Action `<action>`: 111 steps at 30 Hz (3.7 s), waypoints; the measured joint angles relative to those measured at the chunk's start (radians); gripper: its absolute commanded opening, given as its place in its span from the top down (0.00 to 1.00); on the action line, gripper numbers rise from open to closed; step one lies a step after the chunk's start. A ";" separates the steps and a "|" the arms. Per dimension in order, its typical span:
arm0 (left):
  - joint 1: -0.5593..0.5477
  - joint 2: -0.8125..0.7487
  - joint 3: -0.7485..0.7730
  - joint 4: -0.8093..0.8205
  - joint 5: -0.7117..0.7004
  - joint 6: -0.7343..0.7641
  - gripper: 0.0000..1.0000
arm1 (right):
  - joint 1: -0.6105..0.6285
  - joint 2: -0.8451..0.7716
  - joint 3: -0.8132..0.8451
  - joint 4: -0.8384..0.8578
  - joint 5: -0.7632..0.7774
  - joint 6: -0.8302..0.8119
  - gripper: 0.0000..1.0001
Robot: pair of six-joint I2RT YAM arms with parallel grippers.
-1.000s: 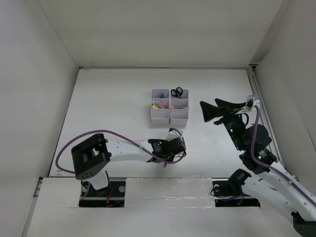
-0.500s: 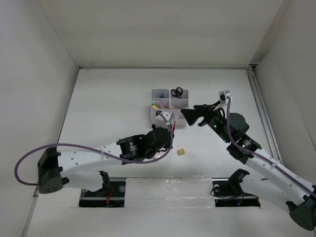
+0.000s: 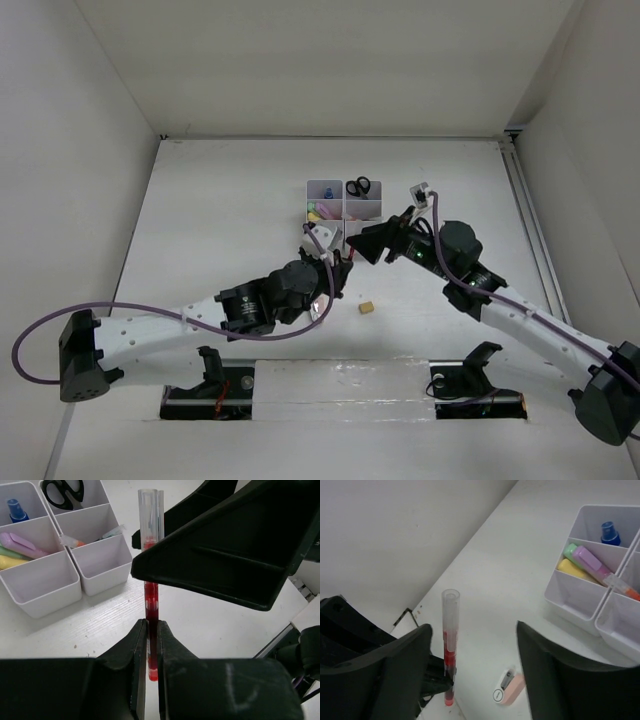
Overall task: Sort the stationery into containers
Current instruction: Pass the stationery from the left arm to the right, then place the stationery into the container, then grab a piece of stationery with the left arm
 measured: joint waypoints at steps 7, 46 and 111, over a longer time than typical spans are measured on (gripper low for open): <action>0.000 -0.002 -0.010 0.027 0.027 0.028 1.00 | 0.000 0.039 0.000 0.051 -0.079 0.022 0.83; -0.008 -0.264 -0.062 -0.372 -0.052 -0.164 0.01 | -0.190 0.658 0.342 0.272 0.091 -0.471 1.00; -0.008 0.533 0.142 -0.732 -0.020 -0.909 0.16 | 0.002 -0.141 0.029 -0.171 0.348 -0.224 0.00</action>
